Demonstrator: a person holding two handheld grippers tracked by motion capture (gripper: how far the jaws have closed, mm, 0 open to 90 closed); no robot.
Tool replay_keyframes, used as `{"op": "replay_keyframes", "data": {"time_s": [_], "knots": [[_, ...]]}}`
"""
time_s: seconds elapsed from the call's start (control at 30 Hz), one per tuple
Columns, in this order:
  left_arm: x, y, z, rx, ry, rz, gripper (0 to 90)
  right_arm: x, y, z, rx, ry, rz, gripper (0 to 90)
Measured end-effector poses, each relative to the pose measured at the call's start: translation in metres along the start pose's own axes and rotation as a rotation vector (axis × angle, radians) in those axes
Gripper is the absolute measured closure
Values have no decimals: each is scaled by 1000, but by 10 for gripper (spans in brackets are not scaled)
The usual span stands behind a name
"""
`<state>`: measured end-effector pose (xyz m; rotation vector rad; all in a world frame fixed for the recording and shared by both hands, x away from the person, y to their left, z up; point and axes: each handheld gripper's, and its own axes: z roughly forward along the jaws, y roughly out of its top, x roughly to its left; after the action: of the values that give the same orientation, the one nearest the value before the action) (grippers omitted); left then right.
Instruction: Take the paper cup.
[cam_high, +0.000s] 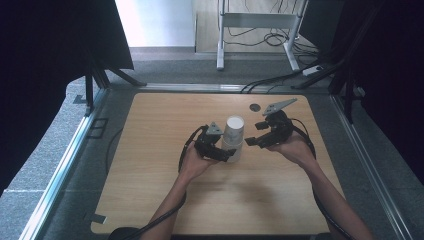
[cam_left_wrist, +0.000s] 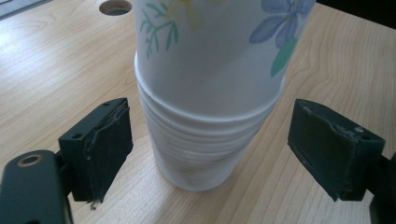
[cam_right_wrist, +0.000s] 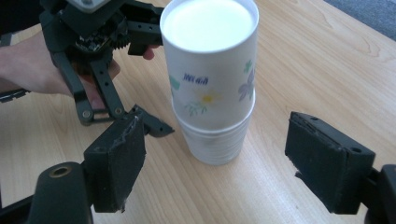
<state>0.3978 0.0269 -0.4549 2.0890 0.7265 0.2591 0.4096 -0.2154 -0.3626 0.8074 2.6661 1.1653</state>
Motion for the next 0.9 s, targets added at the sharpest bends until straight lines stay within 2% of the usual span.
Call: {"op": "replay_keyframes", "data": {"time_s": [0.37,0.5,0.73,0.9], "knots": [[3,1,5,-12,-13,-20,144,-1,25,9,17,16,-16,218],[3,2,5,-34,-8,-29,180,-1,36,13,22,18,-19,229],[3,2,6,-36,-13,-25,210,-2,47,18,31,19,-26,243],[2,1,6,-39,-10,-26,216,-3,54,25,62,11,-34,262]]}}
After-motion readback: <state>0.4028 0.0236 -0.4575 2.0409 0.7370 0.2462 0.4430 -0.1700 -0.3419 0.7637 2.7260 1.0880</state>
